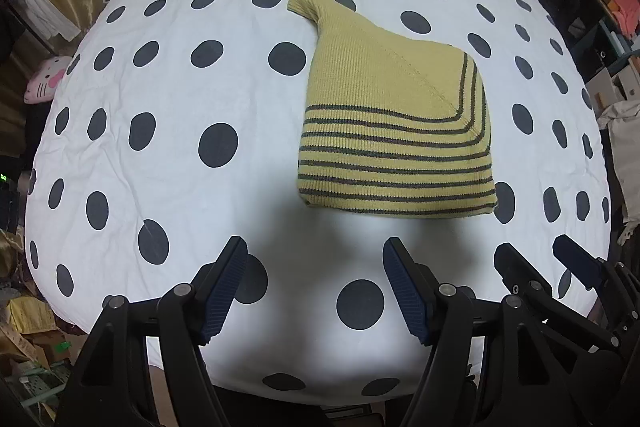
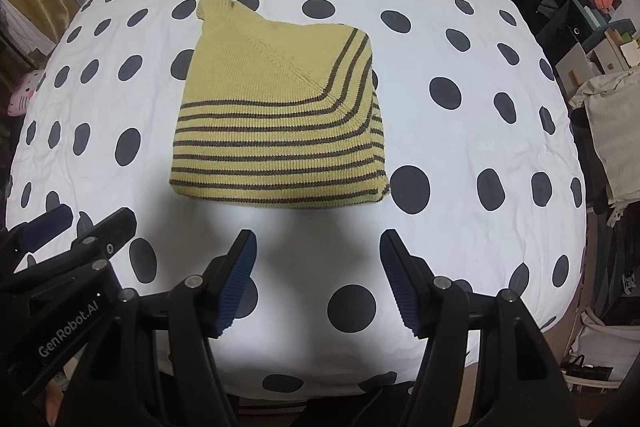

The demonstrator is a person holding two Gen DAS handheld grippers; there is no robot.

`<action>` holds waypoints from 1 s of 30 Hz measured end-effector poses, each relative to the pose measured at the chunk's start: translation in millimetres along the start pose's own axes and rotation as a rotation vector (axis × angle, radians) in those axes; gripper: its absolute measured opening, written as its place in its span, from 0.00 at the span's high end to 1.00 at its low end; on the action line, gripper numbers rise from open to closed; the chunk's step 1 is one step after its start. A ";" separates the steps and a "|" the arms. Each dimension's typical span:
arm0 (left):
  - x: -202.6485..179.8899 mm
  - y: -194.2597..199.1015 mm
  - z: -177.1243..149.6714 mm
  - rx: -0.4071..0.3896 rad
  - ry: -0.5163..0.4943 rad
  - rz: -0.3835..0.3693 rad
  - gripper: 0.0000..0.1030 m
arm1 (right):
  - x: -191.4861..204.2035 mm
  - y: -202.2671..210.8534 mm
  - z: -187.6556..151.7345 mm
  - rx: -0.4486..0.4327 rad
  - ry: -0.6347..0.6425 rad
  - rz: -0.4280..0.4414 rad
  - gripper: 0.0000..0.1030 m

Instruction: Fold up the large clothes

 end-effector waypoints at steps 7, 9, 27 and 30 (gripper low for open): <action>1.9 -3.4 2.9 0.008 0.005 0.001 0.31 | 4.0 -3.7 2.7 0.013 0.001 0.004 0.37; 2.2 -4.0 3.8 0.009 0.007 0.001 0.31 | 5.3 -4.7 4.0 0.015 0.003 0.003 0.37; 1.0 -5.2 10.0 0.005 0.018 0.009 0.28 | 7.8 -7.4 8.5 0.026 0.008 0.004 0.37; 1.2 -6.0 8.7 0.010 0.022 0.001 0.28 | 6.6 -8.3 7.8 0.030 0.005 0.003 0.37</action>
Point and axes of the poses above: each gripper's, at about its wrist camera, not at the fingertips, and y roughly against the way its jaws point, x to its left, z to its top, the point moved 1 cm from there along -y, roughly the way its jaws point, and after that the axes turned 4 degrees about -z, right-handed, at the moved point
